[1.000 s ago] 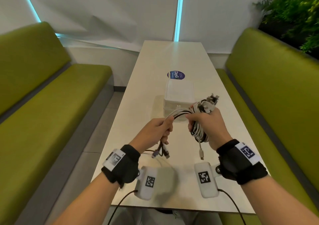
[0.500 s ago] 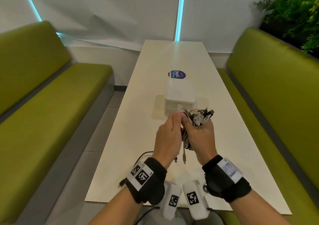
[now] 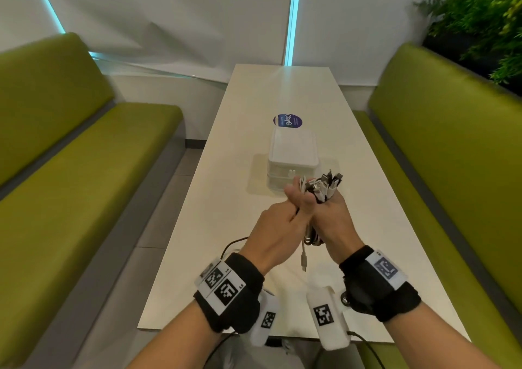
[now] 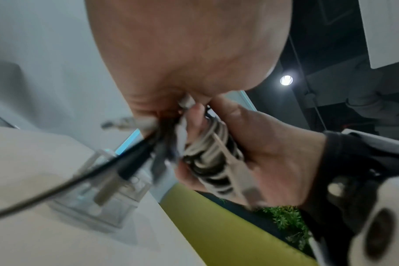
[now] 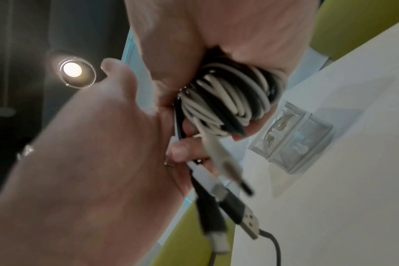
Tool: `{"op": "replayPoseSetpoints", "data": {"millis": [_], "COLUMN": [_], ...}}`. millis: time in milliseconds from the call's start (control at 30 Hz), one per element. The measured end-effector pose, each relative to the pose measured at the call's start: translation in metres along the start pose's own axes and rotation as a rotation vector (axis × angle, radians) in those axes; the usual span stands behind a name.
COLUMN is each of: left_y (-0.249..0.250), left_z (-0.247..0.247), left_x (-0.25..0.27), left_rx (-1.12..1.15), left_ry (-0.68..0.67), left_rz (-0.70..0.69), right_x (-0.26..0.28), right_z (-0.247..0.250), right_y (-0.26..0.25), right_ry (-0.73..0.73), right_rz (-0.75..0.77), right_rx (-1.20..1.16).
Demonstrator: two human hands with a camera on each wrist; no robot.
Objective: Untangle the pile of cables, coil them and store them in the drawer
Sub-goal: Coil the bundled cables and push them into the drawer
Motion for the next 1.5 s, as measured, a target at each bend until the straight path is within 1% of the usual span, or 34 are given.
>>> {"op": "replayPoseSetpoints", "data": {"millis": [67,100,133,200,233,267,367,433,567,667,767,833,900,933,1000,1133,1200,1300,1400,1500], "left_y": [-0.001,-0.004,-0.009,-0.022,-0.029,-0.034,-0.035,-0.034,-0.028,-0.019,-0.015,-0.009,-0.007,-0.008,-0.011,-0.023,-0.035,-0.06,-0.076,-0.084], "left_z": [0.006,0.009,0.013,0.018,0.02,0.02,0.016,0.014,0.018,0.019,0.02,0.022,0.022,0.021,0.017,0.013,0.021,0.04,0.061,0.08], "left_x": [-0.003,-0.006,-0.007,-0.009,-0.009,-0.009,0.0,0.006,0.009,0.006,0.002,0.001,0.0,0.0,0.002,0.006,0.007,0.009,0.009,0.003], "left_rx": [-0.037,-0.017,0.05,0.225,0.266,0.25,0.19,0.266,0.423,0.411,0.424,0.407,0.4,0.386,0.338,0.243,0.184,0.028,0.042,0.018], "left_ry": [-0.093,-0.122,-0.143,-0.152,-0.165,-0.187,-0.327,-0.389,-0.355,-0.441,-0.495,-0.532,-0.611,-0.63,-0.622,-0.574,-0.567,-0.53,-0.436,-0.29], "left_rz": [-0.009,-0.024,-0.029,0.014,0.043,0.053,0.045,0.06,0.047,0.017,0.057,0.03,-0.004,0.006,0.041,0.047,0.065,0.107,0.146,0.183], "right_x": [0.0,0.0,0.0,0.0,0.001,0.001,0.003,0.003,0.006,0.009,0.011,0.016,0.02,0.022,0.021,0.018,0.02,0.018,0.013,0.01], "right_z": [0.003,0.004,0.006,0.007,0.007,0.007,0.005,0.004,0.0,-0.002,-0.005,-0.008,-0.012,-0.014,-0.017,-0.015,-0.011,-0.002,0.006,0.012], "right_y": [-0.002,-0.004,-0.005,-0.009,-0.009,-0.007,-0.008,-0.01,-0.017,-0.022,-0.032,-0.038,-0.04,-0.04,-0.038,-0.032,-0.03,-0.028,-0.026,-0.027], "right_ry": [-0.013,-0.013,-0.003,0.021,0.04,0.056,0.037,-0.023,-0.163,-0.256,-0.365,-0.467,-0.56,-0.594,-0.62,-0.567,-0.556,-0.521,-0.433,-0.359], "right_rz": [-0.013,-0.02,-0.023,-0.007,0.002,0.01,0.019,-0.017,-0.132,-0.188,-0.184,-0.17,-0.163,-0.168,-0.191,-0.212,-0.207,-0.194,-0.178,-0.164], "right_rx": [-0.009,-0.011,-0.021,-0.059,-0.08,-0.094,-0.122,-0.204,-0.442,-0.552,-0.585,-0.55,-0.514,-0.514,-0.527,-0.481,-0.475,-0.468,-0.398,-0.323]}}
Point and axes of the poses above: each hand's wrist, its own x-axis away from the middle knuckle, its own z-axis out of the back of the hand, y = z × x, the point moved 4 cm from there along -x, towards the middle knuckle, and after that the axes turned 3 degrees about z, right-handed, at the moved point
